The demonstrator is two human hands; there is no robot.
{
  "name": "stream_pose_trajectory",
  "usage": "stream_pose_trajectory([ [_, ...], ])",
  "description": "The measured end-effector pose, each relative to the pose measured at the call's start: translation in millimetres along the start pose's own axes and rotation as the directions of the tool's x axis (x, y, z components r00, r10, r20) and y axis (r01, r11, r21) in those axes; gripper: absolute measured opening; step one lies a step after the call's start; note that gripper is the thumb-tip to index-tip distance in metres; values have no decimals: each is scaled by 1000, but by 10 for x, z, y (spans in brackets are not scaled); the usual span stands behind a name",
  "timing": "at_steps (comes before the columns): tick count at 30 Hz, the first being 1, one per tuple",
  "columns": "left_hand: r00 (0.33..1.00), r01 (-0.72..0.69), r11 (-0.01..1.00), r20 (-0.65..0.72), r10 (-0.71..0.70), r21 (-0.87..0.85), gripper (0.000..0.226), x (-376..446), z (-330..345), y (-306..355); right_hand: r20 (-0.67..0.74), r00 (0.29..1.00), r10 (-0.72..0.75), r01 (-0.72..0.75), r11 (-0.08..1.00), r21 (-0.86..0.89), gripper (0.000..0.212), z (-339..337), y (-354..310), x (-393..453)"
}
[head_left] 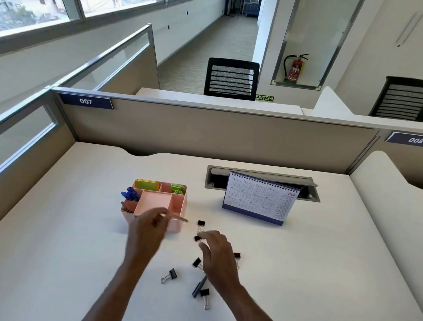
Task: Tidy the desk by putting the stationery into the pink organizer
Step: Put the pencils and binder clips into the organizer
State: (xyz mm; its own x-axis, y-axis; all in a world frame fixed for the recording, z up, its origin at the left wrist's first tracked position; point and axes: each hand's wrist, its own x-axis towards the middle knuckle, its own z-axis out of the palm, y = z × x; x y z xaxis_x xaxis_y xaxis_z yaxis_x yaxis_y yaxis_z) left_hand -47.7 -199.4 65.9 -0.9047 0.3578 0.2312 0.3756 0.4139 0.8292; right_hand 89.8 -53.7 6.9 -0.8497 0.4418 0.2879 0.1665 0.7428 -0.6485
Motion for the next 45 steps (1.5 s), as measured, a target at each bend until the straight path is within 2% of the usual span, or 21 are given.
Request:
stream_pose_trajectory([
  [3,959,37,974,-283,29,225,12,276,-304,-151,167,986,18,6,990,-143,32,44,132,-127],
  [5,933,123,948,-359,-10,292,18,430,-462,-243,255,966,36,30,968,-250,41,74,230,-230],
  [7,928,199,917,-368,-62,346,22,528,-531,-309,285,956,72,21,950,-312,44,79,301,-315],
  [13,953,287,842,-229,-201,457,21,651,-475,-429,361,928,97,48,927,-372,45,72,389,-412],
  [18,935,352,789,-148,-323,504,22,678,-435,-472,407,907,109,72,911,-405,44,80,410,-439],
  [22,927,358,761,-110,-359,541,26,690,-466,-496,419,897,141,62,899,-435,38,86,421,-448],
  [25,955,292,788,-125,-268,543,26,613,-444,-434,434,888,149,73,888,-454,28,113,424,-439],
  [28,985,168,866,-116,-128,471,22,393,-307,-343,440,888,135,99,877,-470,31,140,429,-425],
  [31,998,52,955,16,-59,292,12,19,-50,-273,414,896,158,52,890,-453,35,150,412,-391],
  [33,983,47,967,161,-89,251,8,-241,137,-290,380,917,126,47,908,-417,39,166,401,-343],
  [36,938,88,962,304,-168,259,6,-560,370,-430,417,903,99,105,892,-439,52,197,391,-309],
  [39,914,108,948,346,-213,298,9,-765,511,-555,470,879,79,165,874,-456,55,237,439,-372],
  [42,890,130,933,375,-258,335,12,-852,577,-627,478,874,85,175,863,-474,44,253,460,-442],
  [45,871,118,934,416,-261,338,16,-904,597,-666,428,899,94,129,876,-464,34,261,433,-431],
])
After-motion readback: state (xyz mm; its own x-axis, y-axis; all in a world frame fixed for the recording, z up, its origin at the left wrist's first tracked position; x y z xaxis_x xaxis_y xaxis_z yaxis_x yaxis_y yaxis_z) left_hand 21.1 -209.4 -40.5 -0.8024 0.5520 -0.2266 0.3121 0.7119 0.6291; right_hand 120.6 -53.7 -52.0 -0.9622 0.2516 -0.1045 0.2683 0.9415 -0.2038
